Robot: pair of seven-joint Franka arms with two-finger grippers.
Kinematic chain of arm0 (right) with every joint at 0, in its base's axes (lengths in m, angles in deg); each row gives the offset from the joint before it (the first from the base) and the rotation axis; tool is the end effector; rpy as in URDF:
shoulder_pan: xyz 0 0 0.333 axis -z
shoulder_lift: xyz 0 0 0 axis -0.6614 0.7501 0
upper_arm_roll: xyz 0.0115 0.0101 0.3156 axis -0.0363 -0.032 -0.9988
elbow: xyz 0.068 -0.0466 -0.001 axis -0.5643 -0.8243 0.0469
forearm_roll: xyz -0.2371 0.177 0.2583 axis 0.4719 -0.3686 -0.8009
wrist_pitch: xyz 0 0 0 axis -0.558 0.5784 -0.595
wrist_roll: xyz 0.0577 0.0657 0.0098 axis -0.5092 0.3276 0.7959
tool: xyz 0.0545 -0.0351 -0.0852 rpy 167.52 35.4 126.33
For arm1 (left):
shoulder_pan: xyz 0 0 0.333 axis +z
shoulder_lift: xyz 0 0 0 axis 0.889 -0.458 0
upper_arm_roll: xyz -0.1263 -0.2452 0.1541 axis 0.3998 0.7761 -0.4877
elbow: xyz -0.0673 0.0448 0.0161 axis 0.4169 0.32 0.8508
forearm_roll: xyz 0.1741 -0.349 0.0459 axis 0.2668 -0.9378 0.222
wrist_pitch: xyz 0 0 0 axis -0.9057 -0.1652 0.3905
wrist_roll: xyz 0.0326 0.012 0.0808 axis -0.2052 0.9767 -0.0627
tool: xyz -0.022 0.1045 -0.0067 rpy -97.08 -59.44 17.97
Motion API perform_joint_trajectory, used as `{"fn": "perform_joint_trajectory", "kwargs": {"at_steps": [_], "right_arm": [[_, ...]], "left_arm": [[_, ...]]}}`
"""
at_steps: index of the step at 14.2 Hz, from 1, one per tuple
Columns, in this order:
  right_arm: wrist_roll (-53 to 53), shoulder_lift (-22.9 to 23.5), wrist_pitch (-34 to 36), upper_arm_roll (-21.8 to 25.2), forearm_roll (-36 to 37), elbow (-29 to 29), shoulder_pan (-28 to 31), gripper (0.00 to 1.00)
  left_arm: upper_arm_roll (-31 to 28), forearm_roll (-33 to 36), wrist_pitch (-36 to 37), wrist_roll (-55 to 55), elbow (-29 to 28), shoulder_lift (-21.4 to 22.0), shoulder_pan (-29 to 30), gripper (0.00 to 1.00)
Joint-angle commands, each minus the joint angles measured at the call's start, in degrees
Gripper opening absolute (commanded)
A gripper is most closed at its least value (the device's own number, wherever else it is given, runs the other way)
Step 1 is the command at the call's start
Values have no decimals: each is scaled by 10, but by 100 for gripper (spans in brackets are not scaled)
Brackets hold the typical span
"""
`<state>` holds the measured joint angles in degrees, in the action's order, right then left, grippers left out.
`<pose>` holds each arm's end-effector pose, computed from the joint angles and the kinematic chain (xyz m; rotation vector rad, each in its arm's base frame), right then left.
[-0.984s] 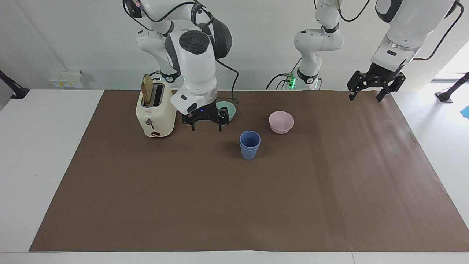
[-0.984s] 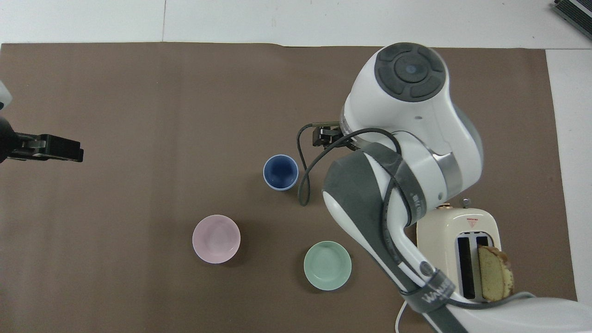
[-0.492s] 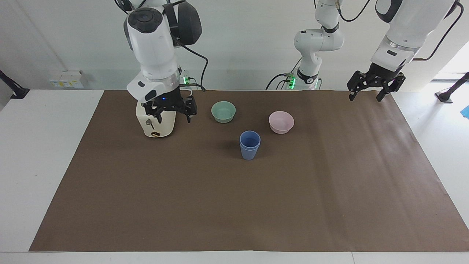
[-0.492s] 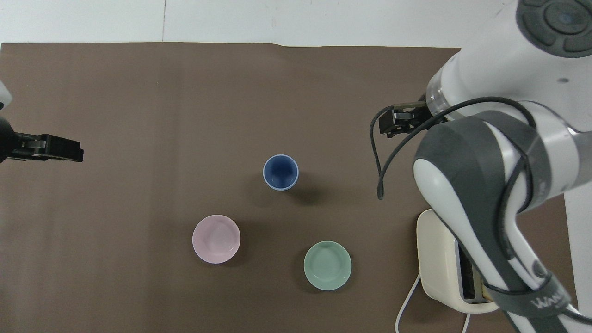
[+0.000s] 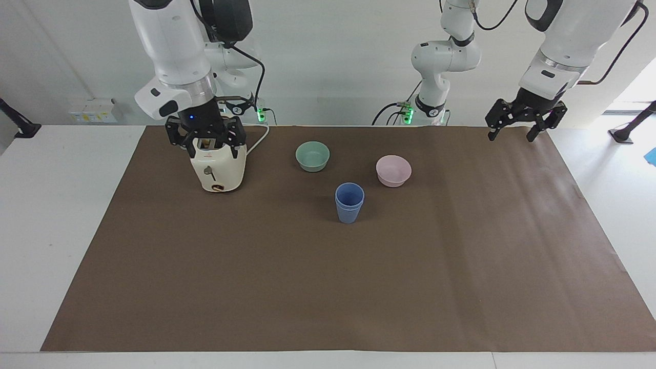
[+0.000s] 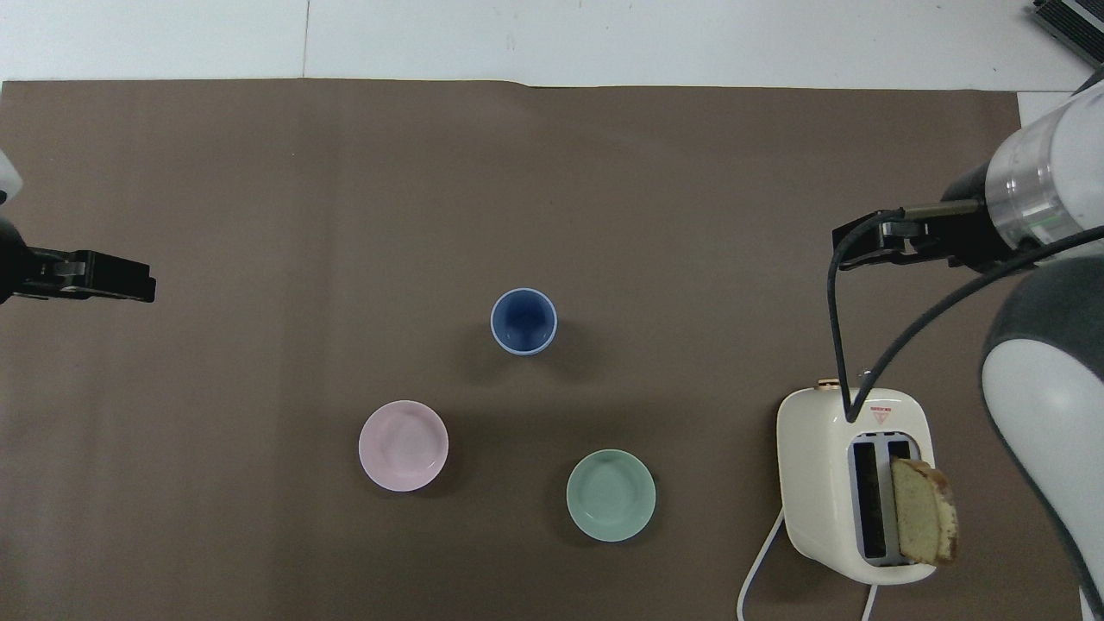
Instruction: Stack blue cups with both arms
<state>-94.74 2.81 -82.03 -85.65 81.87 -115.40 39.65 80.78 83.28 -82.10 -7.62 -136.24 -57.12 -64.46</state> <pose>0.5663 0.1044 0.6604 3.1153 0.0063 0.0550 0.5353 -0.0540 0.6375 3.1206 -0.1401 0.0739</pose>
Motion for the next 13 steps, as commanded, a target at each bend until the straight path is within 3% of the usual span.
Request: {"fn": "perform_joint_trajectory", "kwargs": {"at_steps": [1, 13], "right_arm": [[10, -14, 5, -3, -29, -13, 32, 100], [38, -73, 29, -2, -28, -65, 69, 100]], "left_arm": [[5, -6, 11, 10, 1, 6, 11, 100], [5, -6, 11, 10, 1, 6, 11, 100]]}}
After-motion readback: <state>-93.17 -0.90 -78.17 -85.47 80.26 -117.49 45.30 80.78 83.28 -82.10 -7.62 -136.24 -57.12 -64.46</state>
